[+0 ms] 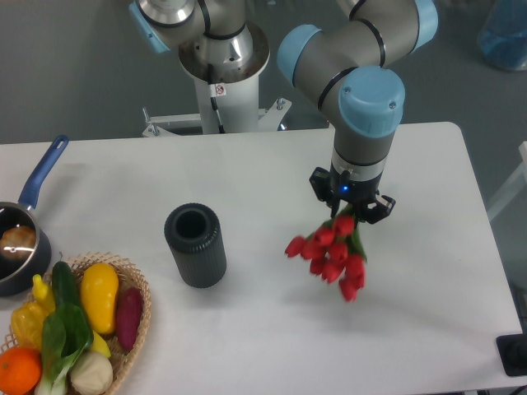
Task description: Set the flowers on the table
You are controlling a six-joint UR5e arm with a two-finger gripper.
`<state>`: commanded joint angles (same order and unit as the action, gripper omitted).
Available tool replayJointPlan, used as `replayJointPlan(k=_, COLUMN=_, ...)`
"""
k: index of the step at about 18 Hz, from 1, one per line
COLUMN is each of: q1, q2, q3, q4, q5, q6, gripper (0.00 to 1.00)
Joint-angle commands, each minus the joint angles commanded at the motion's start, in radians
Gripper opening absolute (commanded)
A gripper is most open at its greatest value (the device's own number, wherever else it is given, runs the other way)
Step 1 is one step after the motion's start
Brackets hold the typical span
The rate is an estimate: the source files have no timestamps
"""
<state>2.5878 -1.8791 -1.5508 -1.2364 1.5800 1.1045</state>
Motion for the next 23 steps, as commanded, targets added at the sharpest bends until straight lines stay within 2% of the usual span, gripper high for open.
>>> replayJointPlan(k=5, q1=0.0, q2=0.003, q3=0.0, q4=0.009, q5=-0.002, q6=0.011, gripper=1.0)
replayJointPlan(k=8, q1=0.011, q2=0.006, q3=0.001, q4=0.037, q5=0.006, q6=0.008, gripper=1.0)
replayJointPlan(k=11, q1=0.02, q2=0.04, q3=-0.047, q4=0.066, q5=0.002, q6=0.037, gripper=1.0)
replayJointPlan(k=13, q1=0.046, q2=0.049, q3=-0.049, q4=0.098, q5=0.0, q6=0.089, gripper=1.0)
replayJointPlan(k=17, q1=0.098, q2=0.052, q3=-0.049, q4=0.101, q5=-0.017, q6=0.118, gripper=1.0)
replayJointPlan(k=23, q1=0.13, q2=0.054, q3=-0.043, q4=0.1, q5=-0.031, q6=0.169, gripper=1.0)
